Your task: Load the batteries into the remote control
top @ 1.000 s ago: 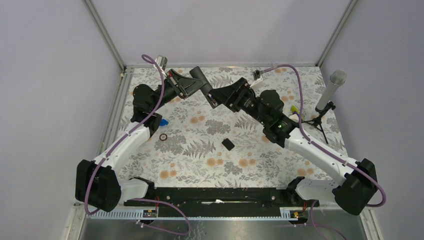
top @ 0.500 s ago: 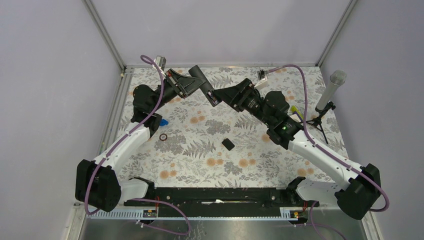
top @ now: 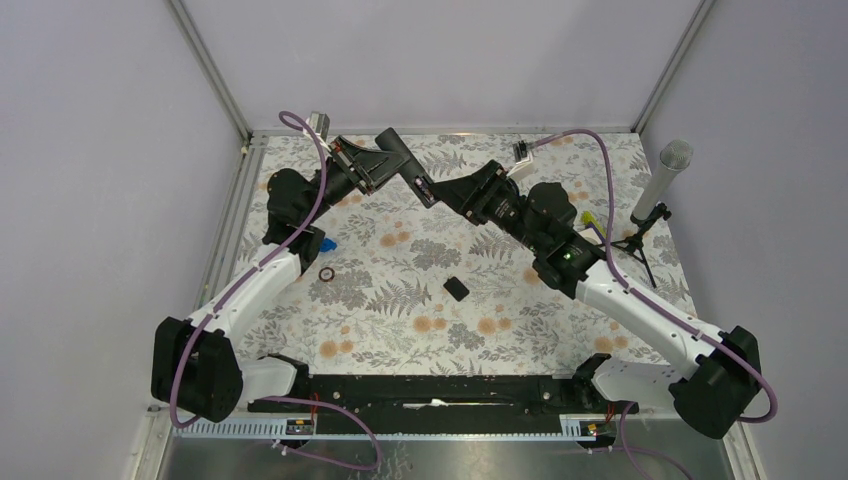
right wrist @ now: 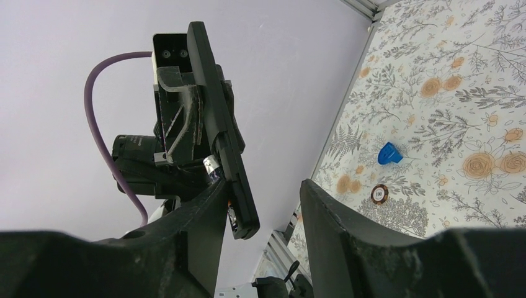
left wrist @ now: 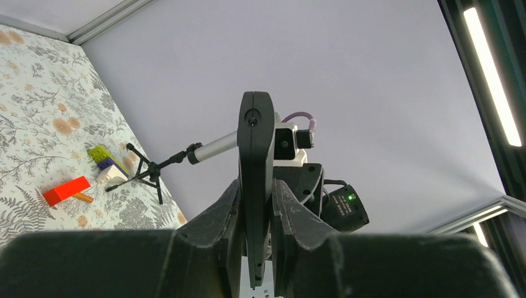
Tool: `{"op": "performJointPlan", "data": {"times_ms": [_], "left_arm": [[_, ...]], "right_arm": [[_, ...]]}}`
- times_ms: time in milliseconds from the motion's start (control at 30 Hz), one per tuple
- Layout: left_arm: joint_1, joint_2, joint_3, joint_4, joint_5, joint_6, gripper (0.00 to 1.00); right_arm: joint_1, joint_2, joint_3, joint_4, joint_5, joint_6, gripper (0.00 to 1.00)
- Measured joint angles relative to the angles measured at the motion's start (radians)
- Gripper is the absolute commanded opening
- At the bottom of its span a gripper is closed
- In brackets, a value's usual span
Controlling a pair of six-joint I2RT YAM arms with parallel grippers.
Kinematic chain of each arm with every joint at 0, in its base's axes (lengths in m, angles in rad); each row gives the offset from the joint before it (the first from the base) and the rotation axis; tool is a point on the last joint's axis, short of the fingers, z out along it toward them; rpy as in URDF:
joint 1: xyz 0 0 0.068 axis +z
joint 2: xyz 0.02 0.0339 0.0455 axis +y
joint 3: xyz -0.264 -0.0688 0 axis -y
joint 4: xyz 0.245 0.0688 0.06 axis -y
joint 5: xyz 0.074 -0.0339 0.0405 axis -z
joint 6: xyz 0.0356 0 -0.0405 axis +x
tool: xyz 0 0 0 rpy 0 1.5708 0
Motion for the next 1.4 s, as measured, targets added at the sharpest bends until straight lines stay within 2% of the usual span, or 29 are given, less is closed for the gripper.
{"op": "performJointPlan", "data": {"times_ms": [567, 800, 1100, 1300, 1400], "left_arm": [[0.0, 0.018, -0.003, -0.006, -0.008, 0.0, 0.0], [0.0, 0.018, -0.005, -0.006, -0.008, 0.003, 0.0], [0.0, 0.017, -0.019, -0.006, -0.016, 0.01, 0.0], [0.0, 0.017, -0.024, -0.005, -0.024, 0.01, 0.0], [0.0, 0.017, -0.024, -0.005, -0.026, 0.01, 0.0]], "right_arm": [[0.0, 0.023, 0.0, 0.001, 0.0, 0.011, 0.5], [-0.001, 0.022, 0.0, -0.011, 0.007, 0.01, 0.68], [-0.001, 0.004, 0.0, -0.045, 0.031, 0.034, 0.79], [-0.002, 0.002, 0.001, -0.042, 0.028, 0.049, 0.97], [-0.002, 0.022, 0.026, -0.042, 0.017, 0.049, 0.99]]}}
